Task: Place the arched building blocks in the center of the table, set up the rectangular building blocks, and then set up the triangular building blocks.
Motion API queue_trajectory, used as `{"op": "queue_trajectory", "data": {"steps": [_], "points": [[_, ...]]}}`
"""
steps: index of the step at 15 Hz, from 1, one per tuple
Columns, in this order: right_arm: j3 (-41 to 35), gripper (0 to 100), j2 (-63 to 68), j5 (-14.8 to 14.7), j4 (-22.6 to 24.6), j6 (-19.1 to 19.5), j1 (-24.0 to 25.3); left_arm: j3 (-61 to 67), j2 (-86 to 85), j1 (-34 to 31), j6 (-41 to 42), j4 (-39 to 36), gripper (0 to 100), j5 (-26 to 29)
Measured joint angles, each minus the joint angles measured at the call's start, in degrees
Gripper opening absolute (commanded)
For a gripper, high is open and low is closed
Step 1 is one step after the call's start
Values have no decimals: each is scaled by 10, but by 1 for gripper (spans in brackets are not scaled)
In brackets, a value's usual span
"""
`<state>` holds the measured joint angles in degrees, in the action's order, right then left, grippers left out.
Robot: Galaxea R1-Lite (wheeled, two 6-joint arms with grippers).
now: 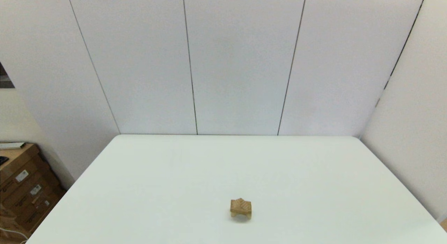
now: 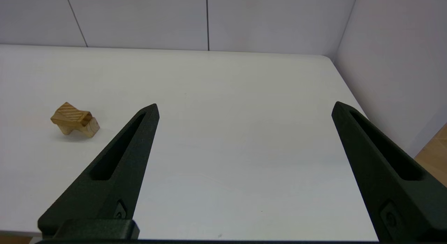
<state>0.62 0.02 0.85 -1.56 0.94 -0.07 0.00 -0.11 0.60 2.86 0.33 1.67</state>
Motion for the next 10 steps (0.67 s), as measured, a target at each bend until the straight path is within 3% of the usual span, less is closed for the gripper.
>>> {"op": "queue_trajectory", "data": {"steps": [10], "points": [[0, 100, 0, -2, 0, 0, 0, 0, 0, 0, 0, 0, 100, 0]]}}
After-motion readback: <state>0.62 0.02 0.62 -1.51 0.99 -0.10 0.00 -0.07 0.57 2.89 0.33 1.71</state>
